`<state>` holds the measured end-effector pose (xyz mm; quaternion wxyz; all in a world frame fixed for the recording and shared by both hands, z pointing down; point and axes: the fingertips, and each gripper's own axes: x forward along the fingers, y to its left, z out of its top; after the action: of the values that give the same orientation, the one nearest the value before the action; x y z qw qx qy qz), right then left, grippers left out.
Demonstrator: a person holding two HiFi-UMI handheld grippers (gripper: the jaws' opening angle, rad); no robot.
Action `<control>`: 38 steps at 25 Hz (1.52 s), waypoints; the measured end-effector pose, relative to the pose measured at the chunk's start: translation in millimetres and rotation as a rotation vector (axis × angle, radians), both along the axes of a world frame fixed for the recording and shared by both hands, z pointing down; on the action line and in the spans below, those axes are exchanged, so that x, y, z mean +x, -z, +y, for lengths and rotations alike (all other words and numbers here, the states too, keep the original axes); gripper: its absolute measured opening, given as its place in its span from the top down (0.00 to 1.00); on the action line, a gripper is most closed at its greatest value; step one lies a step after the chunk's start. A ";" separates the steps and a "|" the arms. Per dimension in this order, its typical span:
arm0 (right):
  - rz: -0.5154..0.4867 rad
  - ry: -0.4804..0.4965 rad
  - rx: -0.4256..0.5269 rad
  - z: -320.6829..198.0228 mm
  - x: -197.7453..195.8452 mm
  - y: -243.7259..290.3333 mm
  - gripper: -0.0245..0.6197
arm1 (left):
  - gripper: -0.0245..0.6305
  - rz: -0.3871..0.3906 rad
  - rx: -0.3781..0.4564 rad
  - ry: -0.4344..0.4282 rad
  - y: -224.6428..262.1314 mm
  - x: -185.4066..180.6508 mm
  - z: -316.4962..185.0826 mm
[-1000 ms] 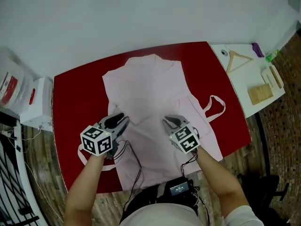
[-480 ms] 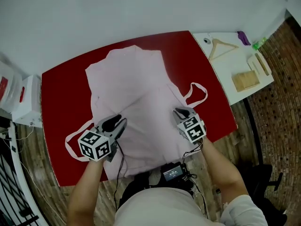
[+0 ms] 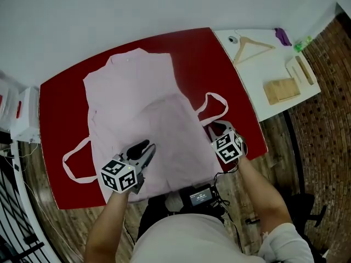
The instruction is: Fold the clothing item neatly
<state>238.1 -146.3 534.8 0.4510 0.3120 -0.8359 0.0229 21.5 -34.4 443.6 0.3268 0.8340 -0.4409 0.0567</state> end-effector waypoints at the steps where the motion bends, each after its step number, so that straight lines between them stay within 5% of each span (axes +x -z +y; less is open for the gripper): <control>1: 0.015 0.026 0.004 -2.7 3.1 -2.5 0.89 | 0.79 0.001 -0.006 0.000 -1.5 7.5 -1.0; 10: 0.119 0.333 -0.023 2.5 -16.8 -32.4 0.79 | 0.79 -0.002 -0.022 -0.002 0.0 60.9 -9.9; 16: 0.141 0.364 -0.048 -2.9 -19.8 -39.7 0.79 | 0.79 -0.003 -0.033 -0.013 -3.6 86.4 -18.5; 18: 0.150 0.371 -0.057 -1.8 -18.4 -40.7 0.91 | 0.79 -0.006 -0.043 -0.021 -7.5 93.8 -21.2; 22: 0.110 0.362 -0.040 -1.4 -18.1 -33.2 0.93 | 0.79 -0.029 -0.051 -0.050 -12.7 106.8 -28.6; 26: 0.025 0.362 -0.008 3.2 -19.5 -9.6 0.93 | 0.79 -0.170 0.013 -0.127 -15.0 120.8 -40.3; 31: -0.071 0.418 -0.022 23.1 -25.6 15.5 0.93 | 0.79 -0.443 0.160 -0.324 -18.3 144.4 -51.9; 38: -0.180 0.468 -0.051 42.2 -32.5 44.2 0.93 | 0.77 -0.695 0.277 -0.542 -29.6 168.2 -59.7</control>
<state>205.6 -104.1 490.6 0.3756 0.0953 -0.9212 -0.0336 189.7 -94.1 473.2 0.0182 0.8866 -0.2936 0.3569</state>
